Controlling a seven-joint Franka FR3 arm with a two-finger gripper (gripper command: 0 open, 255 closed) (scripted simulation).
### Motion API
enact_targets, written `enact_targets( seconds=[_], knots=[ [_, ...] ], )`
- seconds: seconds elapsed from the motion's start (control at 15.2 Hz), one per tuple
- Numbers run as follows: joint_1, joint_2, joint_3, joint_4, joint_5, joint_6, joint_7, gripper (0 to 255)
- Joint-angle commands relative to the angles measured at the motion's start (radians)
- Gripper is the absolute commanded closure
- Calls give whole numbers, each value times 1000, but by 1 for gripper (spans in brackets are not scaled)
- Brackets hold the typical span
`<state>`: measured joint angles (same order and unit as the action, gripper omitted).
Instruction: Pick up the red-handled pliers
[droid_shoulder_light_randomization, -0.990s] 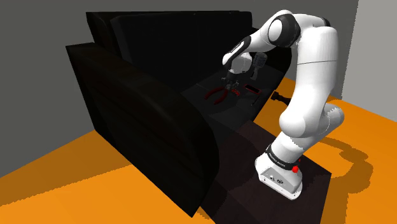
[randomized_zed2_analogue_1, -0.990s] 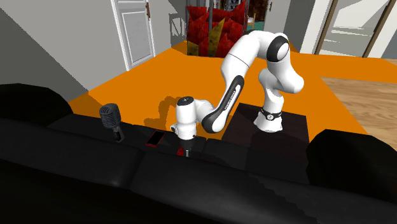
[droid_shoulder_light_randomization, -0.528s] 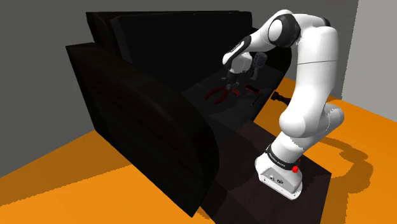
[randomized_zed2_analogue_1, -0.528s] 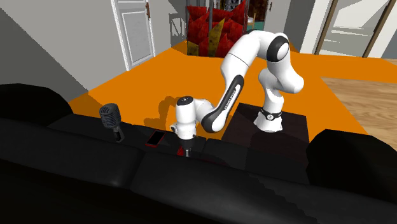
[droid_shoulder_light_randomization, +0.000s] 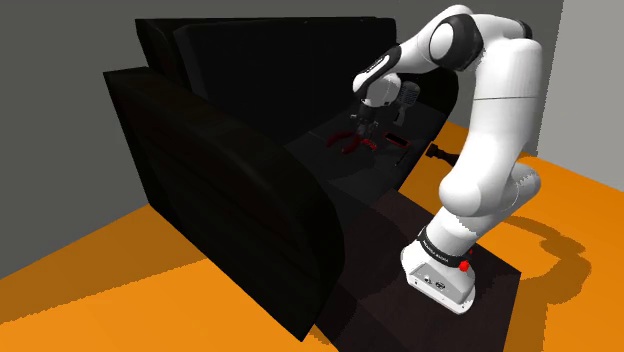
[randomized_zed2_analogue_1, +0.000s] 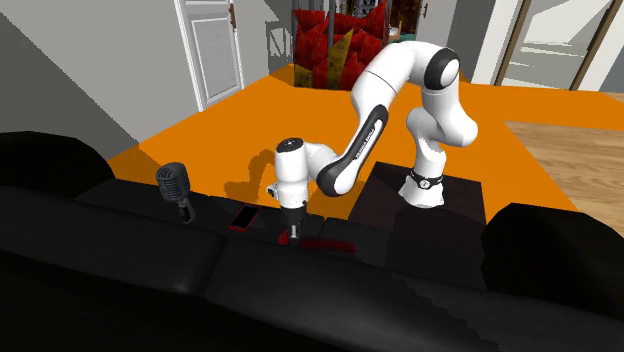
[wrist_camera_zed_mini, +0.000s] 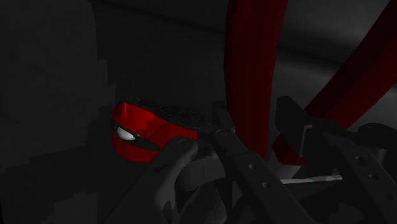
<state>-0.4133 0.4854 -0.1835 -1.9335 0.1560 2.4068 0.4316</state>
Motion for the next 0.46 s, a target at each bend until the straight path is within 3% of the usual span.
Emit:
enact_targets(
  seconds=[0.0,0.4],
  knots=[
    [2,-19,-4,3,-6,-21,3,255],
    [6,-57,-11,8,-17,-64,11,255]
  ],
)
